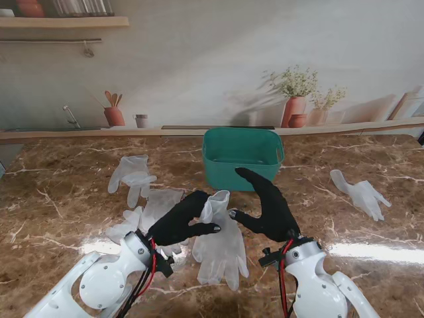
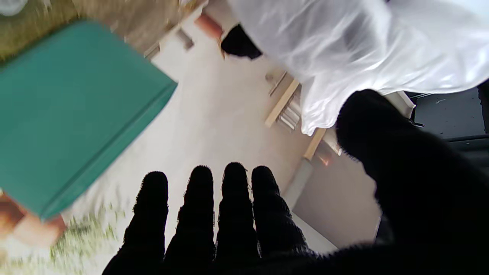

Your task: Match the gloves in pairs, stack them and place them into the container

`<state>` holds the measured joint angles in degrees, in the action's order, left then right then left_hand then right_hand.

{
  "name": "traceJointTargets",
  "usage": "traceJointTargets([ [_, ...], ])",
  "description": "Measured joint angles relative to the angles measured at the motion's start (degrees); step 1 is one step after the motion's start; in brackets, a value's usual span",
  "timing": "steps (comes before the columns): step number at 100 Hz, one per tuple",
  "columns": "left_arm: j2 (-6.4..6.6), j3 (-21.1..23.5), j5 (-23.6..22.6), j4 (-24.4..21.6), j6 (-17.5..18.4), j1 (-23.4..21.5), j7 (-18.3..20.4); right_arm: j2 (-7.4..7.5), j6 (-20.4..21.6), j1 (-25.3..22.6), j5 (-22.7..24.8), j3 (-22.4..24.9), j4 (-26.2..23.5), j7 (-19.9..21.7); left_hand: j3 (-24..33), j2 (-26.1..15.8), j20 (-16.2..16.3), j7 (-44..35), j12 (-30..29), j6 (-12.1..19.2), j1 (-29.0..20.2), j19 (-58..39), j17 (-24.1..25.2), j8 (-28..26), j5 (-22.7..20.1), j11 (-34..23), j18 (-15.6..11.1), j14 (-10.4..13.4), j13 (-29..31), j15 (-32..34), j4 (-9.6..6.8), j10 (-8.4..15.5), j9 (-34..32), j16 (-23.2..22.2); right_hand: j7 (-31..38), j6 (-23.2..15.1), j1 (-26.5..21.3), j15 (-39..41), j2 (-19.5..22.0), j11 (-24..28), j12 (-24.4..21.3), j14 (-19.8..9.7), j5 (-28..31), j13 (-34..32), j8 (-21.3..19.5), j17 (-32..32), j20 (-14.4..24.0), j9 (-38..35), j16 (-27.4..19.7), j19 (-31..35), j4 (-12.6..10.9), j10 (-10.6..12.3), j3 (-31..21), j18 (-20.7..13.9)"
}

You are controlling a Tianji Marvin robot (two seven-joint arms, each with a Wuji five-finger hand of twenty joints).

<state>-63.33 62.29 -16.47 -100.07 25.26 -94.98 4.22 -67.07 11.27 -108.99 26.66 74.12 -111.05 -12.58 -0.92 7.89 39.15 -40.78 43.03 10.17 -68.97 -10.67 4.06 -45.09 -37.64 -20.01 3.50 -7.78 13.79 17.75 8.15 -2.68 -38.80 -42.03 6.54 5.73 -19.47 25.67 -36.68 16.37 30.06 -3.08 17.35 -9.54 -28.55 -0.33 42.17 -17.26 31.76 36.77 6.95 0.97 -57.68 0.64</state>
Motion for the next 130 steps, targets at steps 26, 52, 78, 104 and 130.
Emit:
traceJointTargets([
  [26, 1.47, -0.02, 2.00, -0.40, 0.56, 0.86, 5.24, 2.92, 3.22, 3.20, -12.64, 1.34, 2.51, 14.96, 1.27, 0.19, -0.79, 0.10, 5.25, 0.00, 0.04, 0.03, -0.03, -0.55, 0.00, 1.37, -0.01, 0.00, 0.04, 0.00, 0.23, 0.00, -3.02, 0.01, 3.99, 1.60, 0.09, -7.19, 1.73, -3.67, -1.95, -0.01, 6.29, 0.68, -1.88, -2.54, 3.48, 1.06, -2.75, -3.96, -1.73, -0.60, 17.93, -0.65],
  [52, 1.72, -0.04, 2.31, -0.43, 0.08, 1.33, 6.00, 3.12, 5.30, 4.64, -8.19, -1.18, 4.42, 6.69, 1.29, 0.21, -0.79, 0.10, 6.36, -0.10, 0.04, 0.03, -0.03, -0.57, 0.00, 1.51, -0.01, 0.00, 0.05, 0.33, 0.23, 0.00, -3.02, -0.19, 42.37, -19.88, -9.52, -1.95, -9.14, -1.10, -1.96, 0.39, 35.08, -5.94, -1.22, 1.16, 5.78, -19.46, -1.66, -3.47, 5.12, 1.16, 9.34, -0.61],
  [78, 1.69, 0.12, 1.97, -0.76, -1.52, 1.19, 5.73, 1.01, 8.68, 3.47, -8.70, -2.08, 4.58, 1.59, 0.04, 0.00, -0.79, 0.82, -2.02, 0.05, 0.02, 0.03, -0.04, 3.93, -0.07, 1.56, -0.01, 0.00, 0.05, 0.33, -0.64, 0.00, -3.01, -0.03, 47.79, -22.39, -7.79, 1.62, -7.08, 2.48, -0.33, 0.14, 38.44, -9.23, -0.11, 2.12, 6.38, -25.62, -1.29, -1.25, 8.19, 2.24, -1.71, -0.58],
  [104, 0.60, 0.58, 2.07, -0.77, -4.25, -0.16, -1.21, -0.14, 10.04, 2.73, -2.79, -2.88, 4.72, -6.16, 16.18, 10.77, 6.36, 1.93, -12.22, -0.84, 19.48, -1.43, 0.70, 15.64, -1.11, 0.26, 2.21, -0.02, 3.35, 0.46, -3.69, 0.00, -1.91, 1.65, 47.81, -22.40, -6.65, 3.73, -3.66, 5.46, 2.48, -0.30, 39.22, -9.85, -3.47, 3.54, 7.71, -28.36, 0.09, 0.83, 8.37, 3.00, -1.74, -0.58],
  [130, -1.01, 1.67, 3.91, -1.33, -4.33, -2.01, -4.09, -0.42, 10.06, 2.74, -0.69, -3.43, 5.24, -8.56, 25.55, 17.70, 12.93, 3.62, -12.89, -1.01, 26.09, -3.70, 0.86, 17.47, -1.15, -1.17, 5.01, -0.98, 9.80, 0.68, -1.62, 0.31, -5.16, 1.37, 47.57, -22.40, -6.31, 4.93, -2.84, 6.85, 5.11, -0.33, 39.32, -11.13, -7.22, 4.26, 7.73, -29.18, 0.17, 2.26, 8.37, 3.15, -1.73, -0.57],
])
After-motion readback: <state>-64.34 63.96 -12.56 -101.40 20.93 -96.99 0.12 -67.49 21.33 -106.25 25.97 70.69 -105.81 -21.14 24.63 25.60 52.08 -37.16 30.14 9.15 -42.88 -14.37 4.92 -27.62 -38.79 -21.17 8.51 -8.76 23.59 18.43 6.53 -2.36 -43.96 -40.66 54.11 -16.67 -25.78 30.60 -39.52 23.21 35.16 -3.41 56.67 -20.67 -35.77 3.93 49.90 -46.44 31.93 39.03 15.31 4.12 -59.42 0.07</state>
